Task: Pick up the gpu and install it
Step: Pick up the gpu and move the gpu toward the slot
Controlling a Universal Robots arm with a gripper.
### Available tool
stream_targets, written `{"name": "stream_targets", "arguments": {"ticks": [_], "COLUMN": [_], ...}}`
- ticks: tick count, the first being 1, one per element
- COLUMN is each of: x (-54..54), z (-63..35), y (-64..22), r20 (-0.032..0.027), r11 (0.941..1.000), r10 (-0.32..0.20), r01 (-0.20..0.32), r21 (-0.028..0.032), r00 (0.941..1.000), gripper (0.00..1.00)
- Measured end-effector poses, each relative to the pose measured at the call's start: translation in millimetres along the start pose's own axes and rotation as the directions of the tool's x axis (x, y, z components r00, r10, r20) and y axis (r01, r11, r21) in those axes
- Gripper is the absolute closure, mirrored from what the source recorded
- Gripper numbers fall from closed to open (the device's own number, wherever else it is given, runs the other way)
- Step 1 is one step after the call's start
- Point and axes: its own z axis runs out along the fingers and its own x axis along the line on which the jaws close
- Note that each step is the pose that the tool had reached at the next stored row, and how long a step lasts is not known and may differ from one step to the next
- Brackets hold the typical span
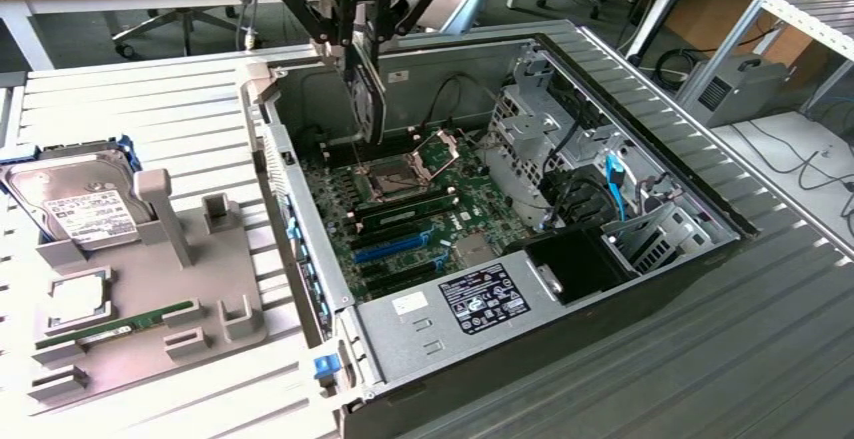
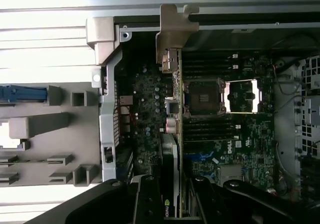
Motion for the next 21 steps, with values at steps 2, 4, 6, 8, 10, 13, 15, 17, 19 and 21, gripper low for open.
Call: {"name": "stream_targets", "arguments": {"ticks": [2,4,6,8,10,13,15,17,19,21], "x": [-3.9,-7.5,-11.0,-16.5,-20.2,-24.4,-27.4,-30.5,-33.5,-36.6], "z": [0.1,0.2,0.4,0.6,0.7,0.9,1.0,1.2,1.3,1.4], "y": [0.9,1.8,2.6,4.0,5.3,6.8,7.8,8.8,9.7,10.5], "r20": [0.0000,0.0000,0.0000,0.0000,-0.0001,-0.0001,0.0000,0.0000,0.0000,0.0000], "r11": [1.0000,1.0000,1.0000,1.0000,1.0000,1.0000,1.0000,1.0000,1.0000,1.0000], "r10": [0.000,0.000,0.000,0.000,0.000,0.000,0.000,0.000,0.000,0.000], "r01": [0.000,0.000,0.000,0.000,0.000,0.000,0.000,0.000,0.000,0.000], "r21": [0.0000,0.0001,0.0000,0.0000,0.0001,0.0001,0.0000,-0.0001,0.0000,-0.0001], "r00": [1.0000,1.0000,1.0000,1.0000,1.0000,1.0000,1.0000,1.0000,1.0000,1.0000], "gripper": [0.73,0.73,0.73,0.73,0.73,0.73,0.73,0.73,0.73,0.73]}}
